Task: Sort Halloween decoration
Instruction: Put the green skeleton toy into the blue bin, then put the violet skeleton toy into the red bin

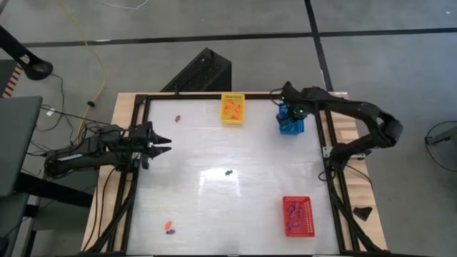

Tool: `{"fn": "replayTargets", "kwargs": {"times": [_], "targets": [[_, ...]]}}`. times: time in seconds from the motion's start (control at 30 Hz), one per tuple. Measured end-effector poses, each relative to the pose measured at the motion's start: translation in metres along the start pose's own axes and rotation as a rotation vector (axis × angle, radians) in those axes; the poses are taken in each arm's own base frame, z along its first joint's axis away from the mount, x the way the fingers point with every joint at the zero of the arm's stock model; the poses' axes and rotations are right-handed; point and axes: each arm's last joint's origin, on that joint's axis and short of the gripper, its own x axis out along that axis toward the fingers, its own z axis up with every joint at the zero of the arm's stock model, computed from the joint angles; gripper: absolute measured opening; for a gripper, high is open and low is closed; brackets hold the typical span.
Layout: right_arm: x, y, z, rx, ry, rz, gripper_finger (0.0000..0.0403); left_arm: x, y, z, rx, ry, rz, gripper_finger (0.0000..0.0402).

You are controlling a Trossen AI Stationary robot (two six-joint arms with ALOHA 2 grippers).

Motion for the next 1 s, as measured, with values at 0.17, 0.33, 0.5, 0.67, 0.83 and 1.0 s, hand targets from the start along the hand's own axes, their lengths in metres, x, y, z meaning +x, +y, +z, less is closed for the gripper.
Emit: {"fn": "replayTargets", "kwargs": {"times": [0.17,0.33,0.5,0.67,0.83,1.0], "targets": [[0.01,-0.005,-0.003,0.021,-0.01,-0.013,0.0058,0.0,0.003,0.001,0.021,-0.02,0.09,0.0138],[0.021,-0.006,0.0,0.028,0.012,-0.054,0.0084,0.0,0.003,0.001,0.021,-0.023,0.107,0.0138],[0.027,-0.005,0.001,-0.012,0.033,-0.086,0.0126,0.0,0.003,0.001,0.012,-0.023,0.108,0.0138],[0.025,-0.006,0.001,-0.022,0.041,-0.09,0.0165,0.0,0.003,0.001,0.021,-0.022,0.108,0.0138],[0.009,0.005,0.004,-0.022,0.004,-0.007,0.0185,0.0,0.003,-0.001,0.021,-0.007,0.112,0.0138],[-0.015,0.045,-0.003,-0.138,-0.132,0.138,0.0185,0.01,0.007,-0.013,-0.003,0.05,0.142,0.0138]]}}
